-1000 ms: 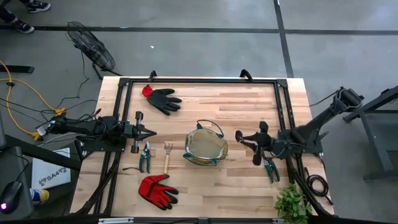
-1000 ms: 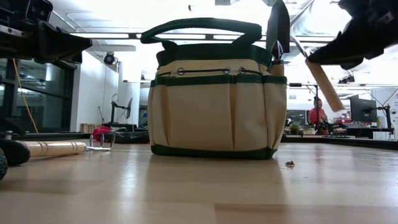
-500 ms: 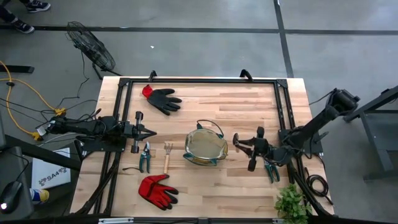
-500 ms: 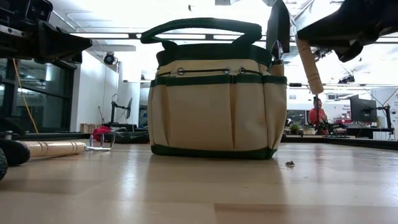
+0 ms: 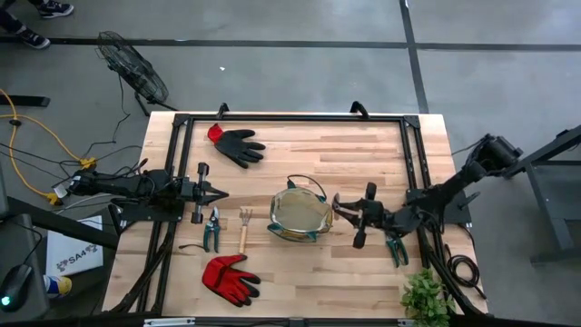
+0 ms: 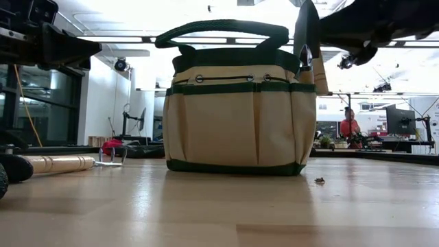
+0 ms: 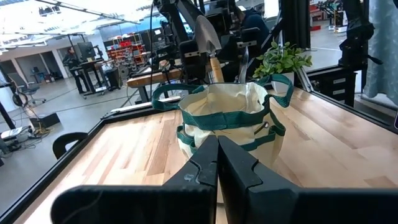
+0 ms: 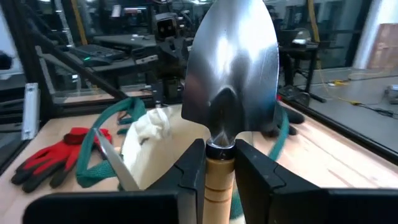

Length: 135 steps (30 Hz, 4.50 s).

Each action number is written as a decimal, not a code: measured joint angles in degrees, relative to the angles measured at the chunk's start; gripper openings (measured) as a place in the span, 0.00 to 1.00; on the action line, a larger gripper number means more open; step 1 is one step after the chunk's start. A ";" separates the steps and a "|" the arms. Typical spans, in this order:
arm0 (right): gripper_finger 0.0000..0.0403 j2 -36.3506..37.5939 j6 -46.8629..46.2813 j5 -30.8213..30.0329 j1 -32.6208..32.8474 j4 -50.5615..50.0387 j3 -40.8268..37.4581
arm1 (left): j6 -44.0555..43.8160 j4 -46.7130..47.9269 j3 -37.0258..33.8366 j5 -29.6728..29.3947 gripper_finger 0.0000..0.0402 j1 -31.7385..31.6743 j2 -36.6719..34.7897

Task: Pick & Place Garden tools in Gardening bag
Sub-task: Put the brown trowel into the gardening bag

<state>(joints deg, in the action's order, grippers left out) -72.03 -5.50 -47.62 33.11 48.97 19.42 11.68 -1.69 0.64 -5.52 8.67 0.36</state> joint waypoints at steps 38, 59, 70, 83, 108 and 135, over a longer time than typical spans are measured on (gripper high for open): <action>0.14 -3.77 1.99 19.22 -10.47 3.18 0.00 | 0.00 0.01 0.00 -0.10 0.00 -0.02 -0.01; 0.14 -5.03 -1.75 22.54 -13.36 2.06 -3.59 | 0.00 0.01 0.00 0.06 0.00 -0.02 0.00; 0.16 -5.05 -0.24 26.96 -17.71 1.33 -4.63 | 0.00 0.02 0.02 0.04 0.00 0.00 -0.02; 0.16 -5.05 -0.26 26.79 -16.23 -0.29 -4.63 | 0.00 0.01 0.00 -0.02 0.00 0.00 -0.01; 0.32 -4.79 -0.32 26.60 -14.67 -3.72 -4.63 | 0.02 0.00 0.00 -0.13 0.00 0.00 0.00; 0.52 8.02 -3.59 27.34 -14.74 -15.95 -4.61 | 0.00 0.00 0.00 0.06 0.00 -0.02 -0.02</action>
<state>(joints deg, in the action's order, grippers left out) -64.01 -9.09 -20.27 18.37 33.02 14.81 11.68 -1.69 0.64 -5.45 8.65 0.34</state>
